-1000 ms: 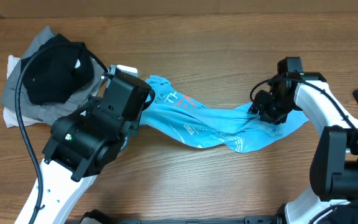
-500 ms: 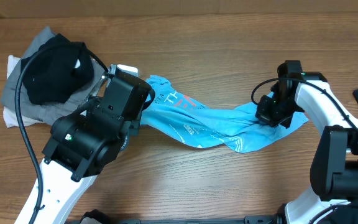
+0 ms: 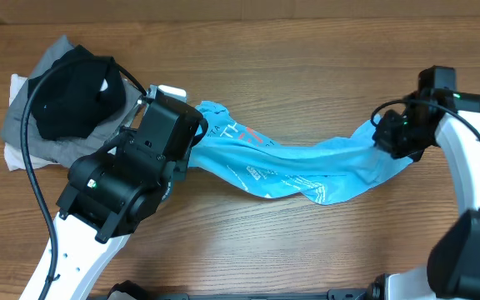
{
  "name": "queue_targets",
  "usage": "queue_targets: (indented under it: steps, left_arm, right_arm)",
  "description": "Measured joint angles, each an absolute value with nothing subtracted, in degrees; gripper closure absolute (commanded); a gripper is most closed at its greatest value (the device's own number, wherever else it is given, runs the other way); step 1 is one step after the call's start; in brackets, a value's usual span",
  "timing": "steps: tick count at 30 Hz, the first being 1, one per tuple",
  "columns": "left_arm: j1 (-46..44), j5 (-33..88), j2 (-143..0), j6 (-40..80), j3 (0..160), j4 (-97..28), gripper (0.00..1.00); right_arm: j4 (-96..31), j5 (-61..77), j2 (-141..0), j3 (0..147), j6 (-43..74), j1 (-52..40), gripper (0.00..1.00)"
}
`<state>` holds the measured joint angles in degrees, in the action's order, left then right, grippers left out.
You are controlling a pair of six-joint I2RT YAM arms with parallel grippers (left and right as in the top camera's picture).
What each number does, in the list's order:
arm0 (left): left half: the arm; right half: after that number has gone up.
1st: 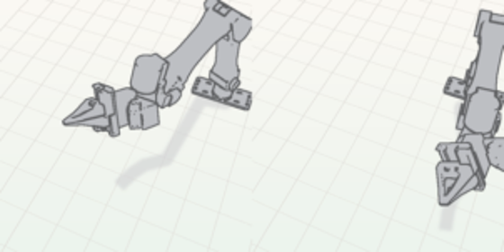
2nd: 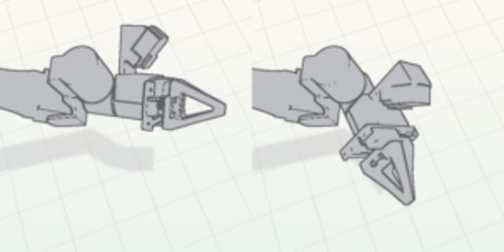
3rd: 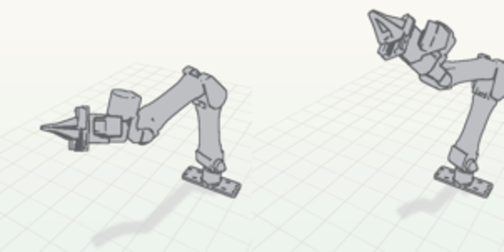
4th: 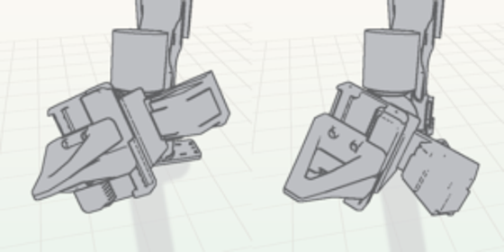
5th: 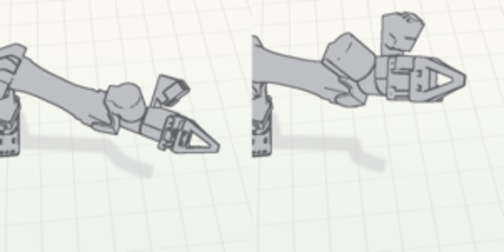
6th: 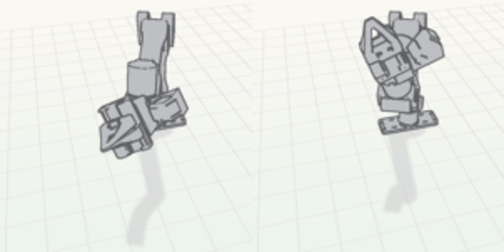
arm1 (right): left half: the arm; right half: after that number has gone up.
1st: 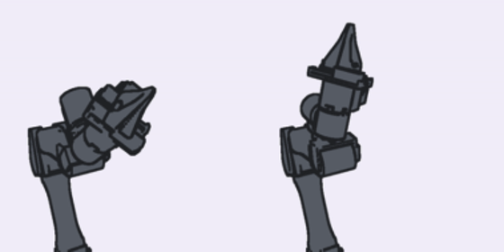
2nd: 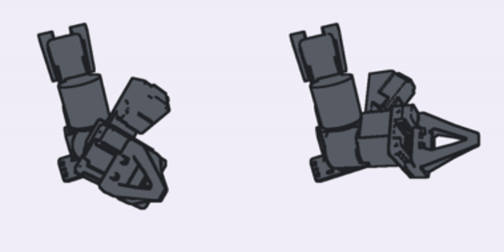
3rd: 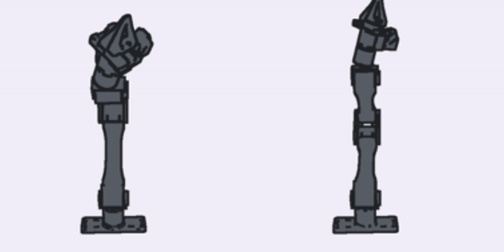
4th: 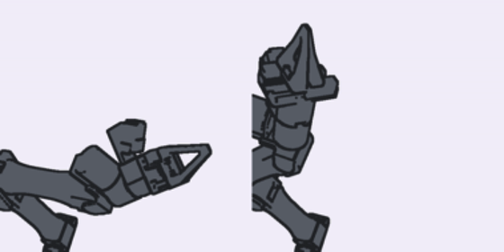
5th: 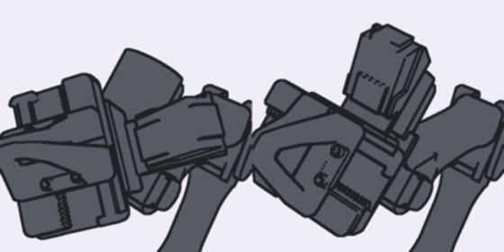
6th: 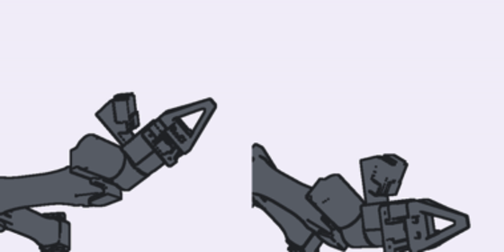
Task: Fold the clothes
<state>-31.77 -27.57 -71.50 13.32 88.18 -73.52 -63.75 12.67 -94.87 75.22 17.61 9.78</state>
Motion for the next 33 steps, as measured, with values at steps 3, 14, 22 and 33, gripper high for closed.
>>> queue_targets:
  steps: [3,14,22,33]
  left_arm:
    - [-31.8,-27.6,-71.5,13.3,88.2,-72.8,0.96]
    - [-31.8,-24.3,-71.5,10.2,107.1,-77.5,0.96]
    - [-31.8,-22.3,-70.6,7.2,124.4,-86.5,0.96]
    - [-31.8,-22.9,-70.6,3.7,137.8,-91.1,0.96]
  right_arm:
    - [-61.1,15.0,-91.2,75.3,16.4,10.5,0.96]
    - [-73.1,18.9,-77.0,93.2,15.8,18.2,0.96]
    - [-83.3,19.3,-75.8,118.3,18.7,22.7,0.96]
    - [-92.0,19.6,-74.4,142.0,21.0,22.9,0.96]
